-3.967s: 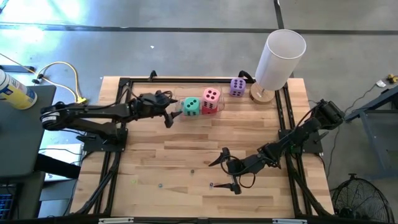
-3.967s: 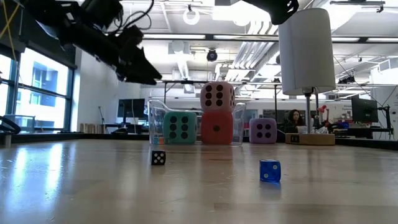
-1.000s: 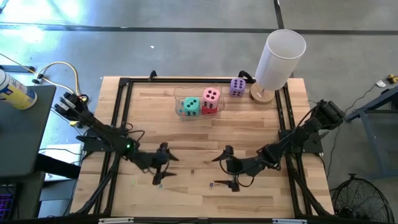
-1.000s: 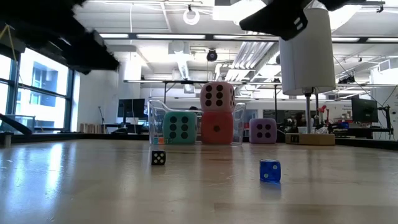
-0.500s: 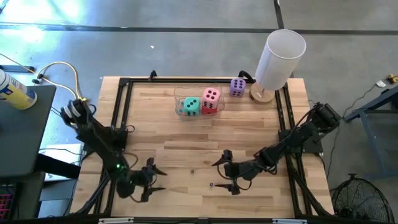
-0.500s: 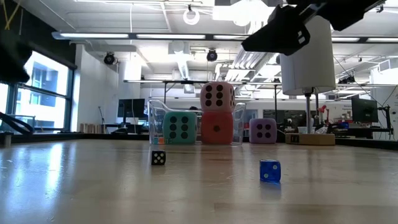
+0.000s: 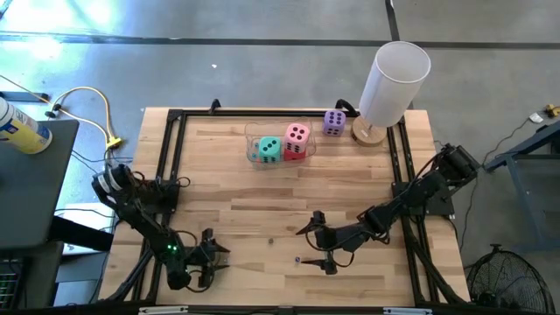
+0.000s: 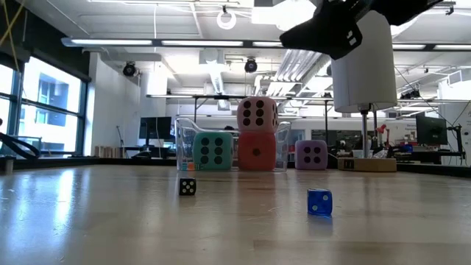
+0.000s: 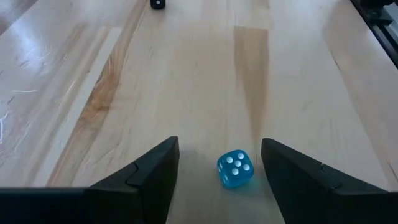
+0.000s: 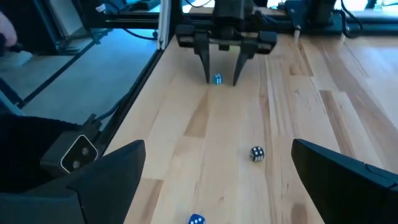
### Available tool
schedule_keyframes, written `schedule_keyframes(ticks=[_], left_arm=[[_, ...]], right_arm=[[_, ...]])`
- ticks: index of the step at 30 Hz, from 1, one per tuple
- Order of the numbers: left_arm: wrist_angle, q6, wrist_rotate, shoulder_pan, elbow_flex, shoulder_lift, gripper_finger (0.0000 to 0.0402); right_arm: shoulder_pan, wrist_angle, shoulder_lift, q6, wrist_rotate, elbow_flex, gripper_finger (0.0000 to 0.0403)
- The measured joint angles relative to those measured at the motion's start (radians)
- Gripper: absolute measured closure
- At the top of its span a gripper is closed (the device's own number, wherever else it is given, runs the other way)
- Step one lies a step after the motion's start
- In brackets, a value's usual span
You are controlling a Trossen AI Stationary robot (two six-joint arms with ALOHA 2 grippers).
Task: Pick & Place Dice
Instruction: Put the small light blue dice into the transparent bin
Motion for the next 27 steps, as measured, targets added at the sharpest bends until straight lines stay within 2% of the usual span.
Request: schedule_keyframes(ticks=[11,19,24,27], left_arm=[[-0.003,-0.135,-0.021,-0.055,0.001,0.078,0.0181],[-0.034,-0.03,-0.057,-0.094,0.001,0.082,0.0182],[-0.06,-0.033,-0.052,-0.088,0.002,0.089,0.0184],[-0.061,-0.034,-0.049,-0.088,0.002,0.113,0.0199]], right_arm=[[0.0,0.01,0.0,-0.026,-0.009,0.0,0.0007],[0.003,0.007,0.0,-0.024,-0.062,0.0,0.0007],[0.003,0.008,0.0,-0.012,-0.06,0.0,0.0007],[0.003,0.009,0.0,0.01,-0.059,0.0,0.0007]])
